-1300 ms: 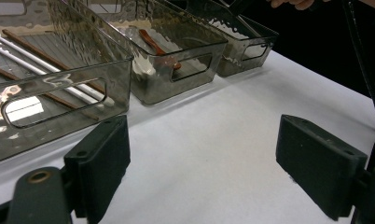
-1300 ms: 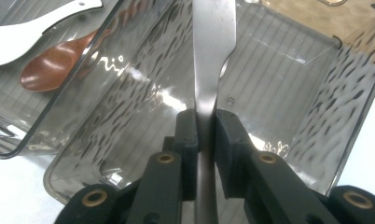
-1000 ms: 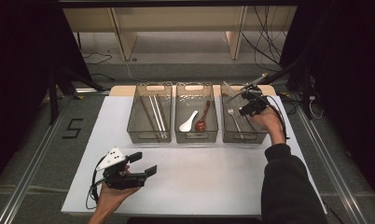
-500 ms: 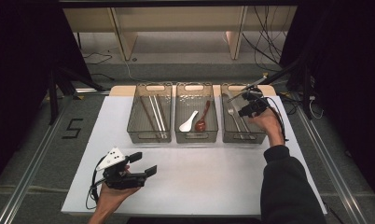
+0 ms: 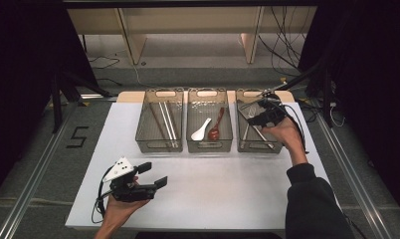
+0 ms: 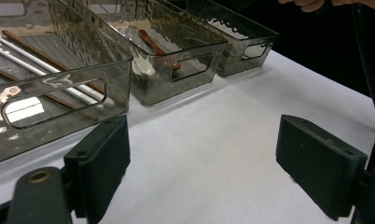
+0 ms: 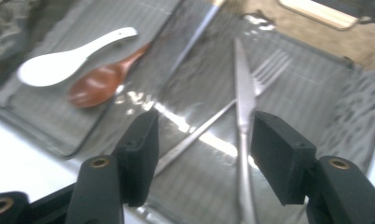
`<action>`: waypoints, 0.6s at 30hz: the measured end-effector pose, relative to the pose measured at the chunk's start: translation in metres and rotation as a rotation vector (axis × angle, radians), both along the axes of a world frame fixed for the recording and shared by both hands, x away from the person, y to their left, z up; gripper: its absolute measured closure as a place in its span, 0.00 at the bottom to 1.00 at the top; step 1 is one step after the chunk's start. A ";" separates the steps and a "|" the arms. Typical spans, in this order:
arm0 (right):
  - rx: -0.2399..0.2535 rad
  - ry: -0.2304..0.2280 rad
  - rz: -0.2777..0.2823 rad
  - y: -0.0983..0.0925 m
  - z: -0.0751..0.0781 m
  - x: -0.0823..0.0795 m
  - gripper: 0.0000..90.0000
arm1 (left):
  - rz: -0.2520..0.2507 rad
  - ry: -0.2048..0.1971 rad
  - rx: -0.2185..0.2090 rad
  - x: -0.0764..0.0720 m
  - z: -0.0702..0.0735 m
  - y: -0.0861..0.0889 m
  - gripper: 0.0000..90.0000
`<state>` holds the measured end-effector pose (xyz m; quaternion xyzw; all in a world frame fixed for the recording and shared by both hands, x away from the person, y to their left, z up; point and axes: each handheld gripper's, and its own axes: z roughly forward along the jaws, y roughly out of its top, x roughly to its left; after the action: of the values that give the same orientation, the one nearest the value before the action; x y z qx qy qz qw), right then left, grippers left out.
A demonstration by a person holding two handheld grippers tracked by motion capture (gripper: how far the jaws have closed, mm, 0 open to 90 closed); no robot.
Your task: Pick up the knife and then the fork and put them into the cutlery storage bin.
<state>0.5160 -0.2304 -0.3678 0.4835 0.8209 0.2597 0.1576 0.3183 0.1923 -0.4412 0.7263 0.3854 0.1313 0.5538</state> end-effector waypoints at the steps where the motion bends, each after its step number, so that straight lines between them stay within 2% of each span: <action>1: 0.015 -0.018 0.010 0.002 0.001 -0.006 0.46 | 0.001 0.000 0.000 0.000 0.000 0.000 0.19; 4: 0.039 -0.031 0.023 0.003 0.002 -0.012 0.46 | 0.001 0.000 0.000 0.000 0.000 0.000 0.19; 12: 0.085 -0.110 0.055 0.011 0.004 -0.039 0.44 | 0.000 0.002 0.006 0.001 -0.001 0.000 0.19; 14: 0.098 -0.117 0.057 0.012 0.005 -0.042 0.44 | 0.000 0.002 0.007 0.001 -0.001 0.000 0.19; 15: 0.120 -0.131 0.059 0.013 0.005 -0.047 0.43 | 0.000 0.002 0.006 0.001 -0.001 0.000 0.19; 18: 0.131 -0.139 0.060 0.014 0.003 -0.052 0.42 | -0.002 0.003 0.010 0.001 -0.001 0.000 0.19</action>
<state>0.4641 -0.2163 -0.3644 0.4489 0.8033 0.3503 0.1745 0.3189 0.1925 -0.4419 0.7296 0.3849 0.1316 0.5497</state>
